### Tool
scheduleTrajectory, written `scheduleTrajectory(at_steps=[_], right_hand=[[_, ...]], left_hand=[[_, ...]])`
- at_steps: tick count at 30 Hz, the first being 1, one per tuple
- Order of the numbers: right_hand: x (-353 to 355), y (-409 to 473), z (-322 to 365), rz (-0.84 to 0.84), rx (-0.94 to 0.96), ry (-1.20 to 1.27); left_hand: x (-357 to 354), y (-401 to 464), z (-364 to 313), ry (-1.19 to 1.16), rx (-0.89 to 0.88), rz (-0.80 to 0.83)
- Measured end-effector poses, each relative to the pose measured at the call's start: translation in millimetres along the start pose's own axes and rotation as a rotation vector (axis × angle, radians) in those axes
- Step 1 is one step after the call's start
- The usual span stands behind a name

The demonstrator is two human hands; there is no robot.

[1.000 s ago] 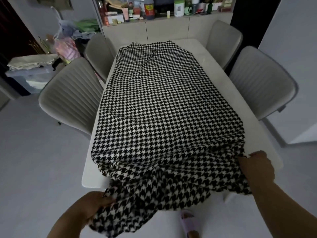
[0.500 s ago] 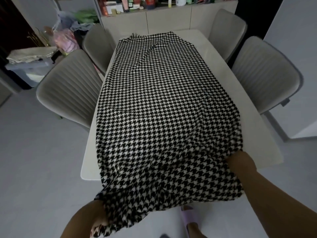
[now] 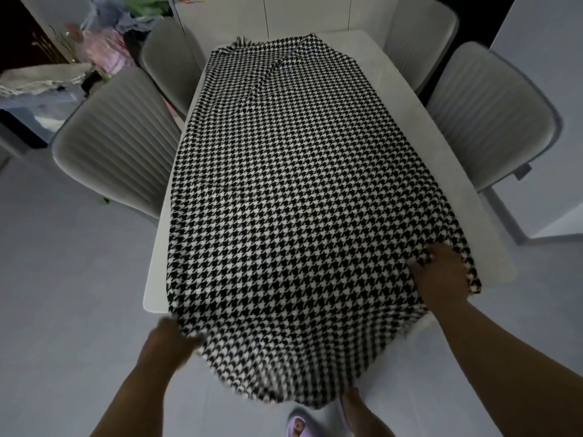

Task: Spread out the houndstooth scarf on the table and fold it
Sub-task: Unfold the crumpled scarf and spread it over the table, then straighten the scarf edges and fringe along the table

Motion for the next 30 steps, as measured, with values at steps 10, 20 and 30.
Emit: scheduleTrajectory(at_steps=[10,20,30], right_hand=[[-13,-14,11,0.133,0.109,-0.363],[-11,-7,10,0.141,0.097,-0.384],[0,-16,6,0.021,-0.002,-0.358]], left_hand=[[13,59,-17,0.01,0.144,-0.159],[48,87,-12,-0.825,0.136,-0.021],[27,71,-63,-0.084,-0.182,-0.349]])
Point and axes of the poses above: each hand's wrist, its own y-axis towards the middle knuckle, its own x-axis out of the back of the hand, z = x × y, the point moved 1 cm from there along y, towards the middle knuckle
